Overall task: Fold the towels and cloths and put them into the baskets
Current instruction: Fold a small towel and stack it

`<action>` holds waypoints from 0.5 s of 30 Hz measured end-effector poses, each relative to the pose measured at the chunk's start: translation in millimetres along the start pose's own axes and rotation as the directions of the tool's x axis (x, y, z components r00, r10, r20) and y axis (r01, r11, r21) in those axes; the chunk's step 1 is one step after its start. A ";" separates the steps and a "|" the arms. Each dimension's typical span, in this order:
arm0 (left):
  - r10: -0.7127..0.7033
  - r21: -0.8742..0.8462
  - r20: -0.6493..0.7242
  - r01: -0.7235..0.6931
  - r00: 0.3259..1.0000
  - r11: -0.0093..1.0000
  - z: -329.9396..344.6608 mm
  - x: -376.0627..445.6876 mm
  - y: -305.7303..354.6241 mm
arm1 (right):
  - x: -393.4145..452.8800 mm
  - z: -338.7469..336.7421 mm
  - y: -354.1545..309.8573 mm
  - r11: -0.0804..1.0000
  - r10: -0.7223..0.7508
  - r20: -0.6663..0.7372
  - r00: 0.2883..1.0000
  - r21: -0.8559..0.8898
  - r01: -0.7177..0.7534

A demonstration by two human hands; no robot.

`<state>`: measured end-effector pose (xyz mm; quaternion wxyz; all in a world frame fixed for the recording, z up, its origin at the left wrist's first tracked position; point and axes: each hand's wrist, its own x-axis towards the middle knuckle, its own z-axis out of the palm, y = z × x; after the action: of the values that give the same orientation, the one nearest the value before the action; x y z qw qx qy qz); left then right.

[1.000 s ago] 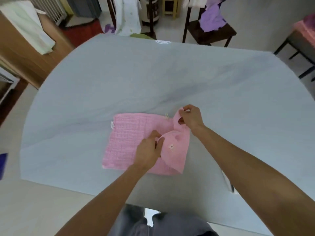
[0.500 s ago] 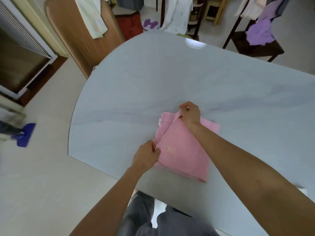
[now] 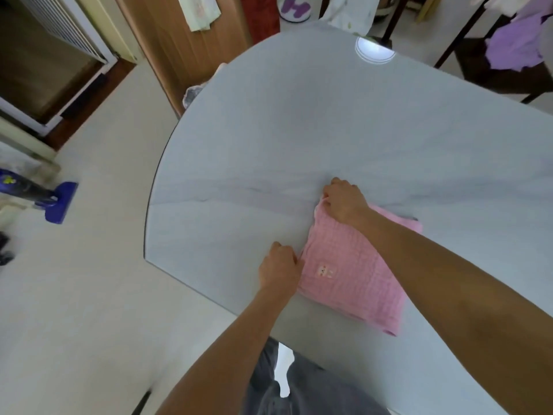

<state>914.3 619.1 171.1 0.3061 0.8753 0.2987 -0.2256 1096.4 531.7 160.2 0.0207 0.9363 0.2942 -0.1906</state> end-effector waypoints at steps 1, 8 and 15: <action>-0.011 -0.019 -0.003 0.011 1.000 1.000 0.9 -0.3 1.0 | 1.7 -0.3 0.0 1.000 -0.004 0.031 1.000 0.020 0.003; -0.072 -0.018 0.039 0.072 0.997 0.997 9.2 3.1 8.0 | 4.5 6.9 1.4 0.999 0.014 -0.063 0.998 0.037 -0.012; -0.108 0.259 0.040 0.094 0.993 0.961 9.0 6.1 12.6 | 12.2 8.2 8.3 1.000 -0.016 -0.081 0.997 0.010 0.017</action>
<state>925.1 607.5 166.2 0.1864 0.8847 0.3029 -0.3013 1107.4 530.2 147.5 0.0023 0.9409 0.3016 -0.1544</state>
